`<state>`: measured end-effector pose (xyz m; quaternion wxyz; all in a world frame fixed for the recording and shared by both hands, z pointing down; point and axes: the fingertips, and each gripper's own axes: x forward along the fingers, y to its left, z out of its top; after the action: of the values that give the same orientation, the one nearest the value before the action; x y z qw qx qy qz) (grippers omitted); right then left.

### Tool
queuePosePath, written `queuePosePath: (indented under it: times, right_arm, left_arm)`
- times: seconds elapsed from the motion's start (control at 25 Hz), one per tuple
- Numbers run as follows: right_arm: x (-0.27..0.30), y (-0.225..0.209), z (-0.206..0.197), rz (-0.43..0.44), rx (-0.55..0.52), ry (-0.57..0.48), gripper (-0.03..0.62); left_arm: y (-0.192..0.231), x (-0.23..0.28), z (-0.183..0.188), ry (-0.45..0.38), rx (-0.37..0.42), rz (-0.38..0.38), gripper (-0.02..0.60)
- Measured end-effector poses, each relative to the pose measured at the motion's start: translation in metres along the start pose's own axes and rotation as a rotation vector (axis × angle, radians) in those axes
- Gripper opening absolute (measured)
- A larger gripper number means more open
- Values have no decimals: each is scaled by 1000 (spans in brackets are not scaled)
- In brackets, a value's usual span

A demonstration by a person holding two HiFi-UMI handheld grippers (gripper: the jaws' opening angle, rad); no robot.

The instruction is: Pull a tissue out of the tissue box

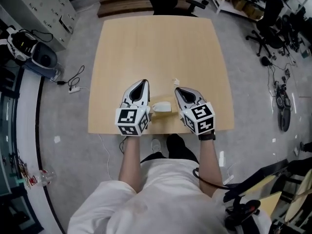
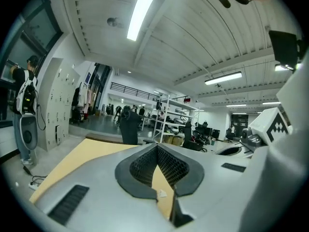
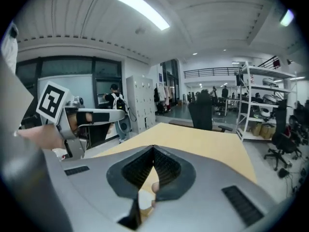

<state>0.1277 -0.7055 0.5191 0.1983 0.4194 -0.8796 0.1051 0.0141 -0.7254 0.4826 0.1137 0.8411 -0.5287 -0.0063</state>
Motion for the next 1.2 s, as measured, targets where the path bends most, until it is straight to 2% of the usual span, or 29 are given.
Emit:
queuePosePath:
  times: [0.28,0.36,0.52,0.6,0.64,0.8,1.0,1.04,1.12,1.2]
  right_arm:
    - [46,28,-80,152,-193,255,2]
    - [52,41,-105,205,-243,321,19]
    - [58,71,-139,315,-300,410,128]
    - [62,79,-155,336,-361,455,201]
    - [64,81,-162,335,-397,475,230]
    - [73,79,-187,298,-514,535,230]
    - [81,76,-200,236,-581,559,225]
    - [83,74,-199,212,-591,559,204]
    - [87,66,-196,143,-602,553,104]
    - [88,57,-190,90,-596,546,31]
  left_arm:
    - [28,18,-46,88,-56,22,-11]
    - [30,19,-53,106,-63,22,-11]
    - [31,18,-67,138,-74,21,-11]
    - [30,20,-71,150,-75,16,-11]
    - [30,20,-72,154,-77,15,-11]
    - [32,20,-79,160,-83,21,-11]
    - [40,13,-86,163,-94,39,-11]
    - [42,12,-86,164,-96,41,-11]
    - [46,11,-86,163,-99,44,-11]
    - [47,11,-84,159,-99,45,-11]
